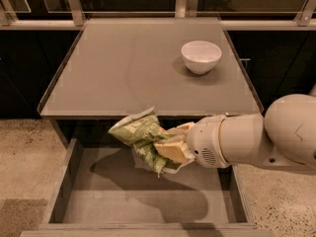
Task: Place green jalapeno chip bag into top drawer
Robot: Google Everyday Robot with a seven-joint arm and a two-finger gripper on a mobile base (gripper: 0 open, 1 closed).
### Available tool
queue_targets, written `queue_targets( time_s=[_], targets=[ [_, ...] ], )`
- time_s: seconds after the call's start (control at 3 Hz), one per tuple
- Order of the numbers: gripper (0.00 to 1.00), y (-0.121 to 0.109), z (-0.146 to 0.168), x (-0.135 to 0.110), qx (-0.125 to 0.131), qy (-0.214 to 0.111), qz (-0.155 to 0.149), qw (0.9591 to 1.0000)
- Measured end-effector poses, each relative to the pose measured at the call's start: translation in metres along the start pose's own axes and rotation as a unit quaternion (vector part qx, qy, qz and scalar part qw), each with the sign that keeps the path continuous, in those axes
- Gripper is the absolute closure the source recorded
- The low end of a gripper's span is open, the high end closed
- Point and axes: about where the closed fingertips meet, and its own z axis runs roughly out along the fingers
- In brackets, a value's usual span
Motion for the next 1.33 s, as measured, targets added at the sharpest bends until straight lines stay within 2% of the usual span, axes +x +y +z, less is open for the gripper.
queue_targets(
  time_s=[0.33, 0.67, 1.0, 1.33],
  targets=[
    [1.00, -0.011, 0.017, 0.048, -0.002, -0.009, 0.071, 0.9975],
    [1.00, -0.022, 0.040, 0.103, -0.006, -0.008, 0.153, 0.9882],
    [1.00, -0.027, 0.065, 0.138, -0.016, -0.007, 0.204, 0.9788],
    [0.81, -0.028, 0.067, 0.141, -0.017, -0.008, 0.207, 0.9781]
  ],
)
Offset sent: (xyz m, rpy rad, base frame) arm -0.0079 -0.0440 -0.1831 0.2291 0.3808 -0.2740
